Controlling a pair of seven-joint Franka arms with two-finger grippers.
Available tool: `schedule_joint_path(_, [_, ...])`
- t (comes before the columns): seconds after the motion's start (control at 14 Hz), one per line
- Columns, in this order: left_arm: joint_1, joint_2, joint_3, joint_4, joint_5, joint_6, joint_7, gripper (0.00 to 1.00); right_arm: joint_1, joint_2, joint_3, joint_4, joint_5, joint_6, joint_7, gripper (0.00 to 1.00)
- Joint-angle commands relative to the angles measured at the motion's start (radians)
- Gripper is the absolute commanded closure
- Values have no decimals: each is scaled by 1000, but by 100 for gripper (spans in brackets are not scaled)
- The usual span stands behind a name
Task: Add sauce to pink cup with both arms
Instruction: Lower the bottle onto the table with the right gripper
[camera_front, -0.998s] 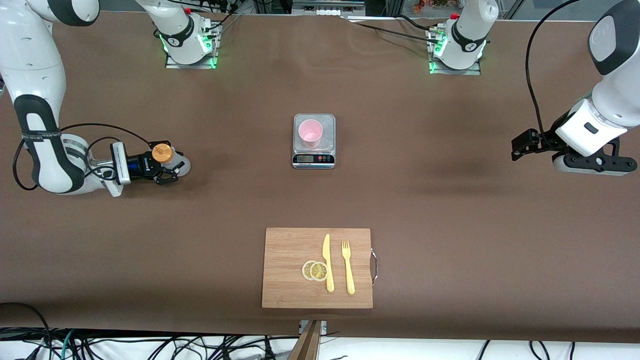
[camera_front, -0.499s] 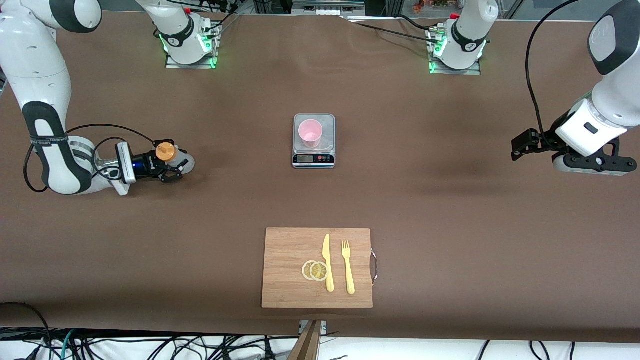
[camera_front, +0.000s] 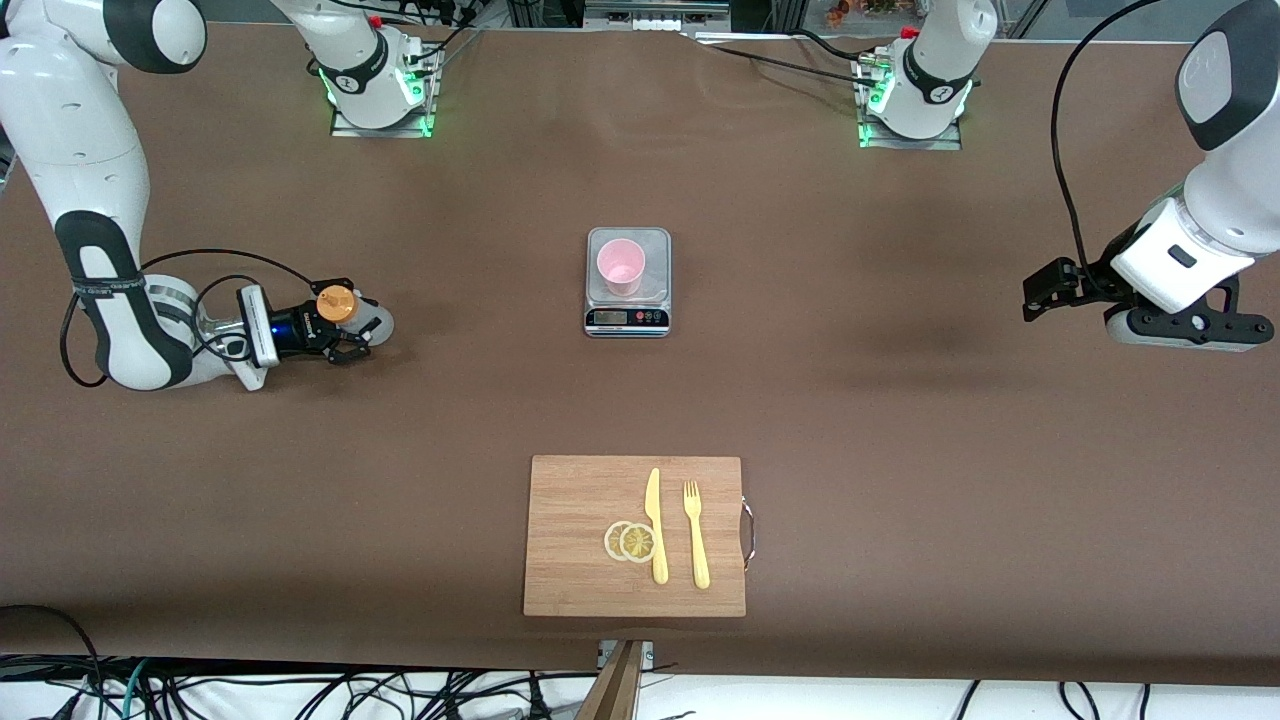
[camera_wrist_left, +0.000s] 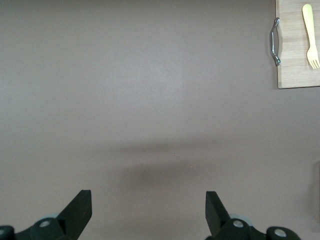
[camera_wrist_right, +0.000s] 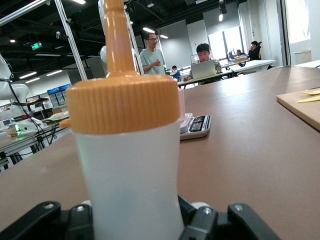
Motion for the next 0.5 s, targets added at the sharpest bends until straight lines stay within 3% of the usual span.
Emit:
schedule_joint_path(0.0, [5,-1,2,2,-20,-2,26,0,-24,14,14,6,7,-11,-7,93])
schedule_joint_path(0.43, [5,0,2,2,-20,-2,28,0,-25,30,14,11,13,-9,-9,87])
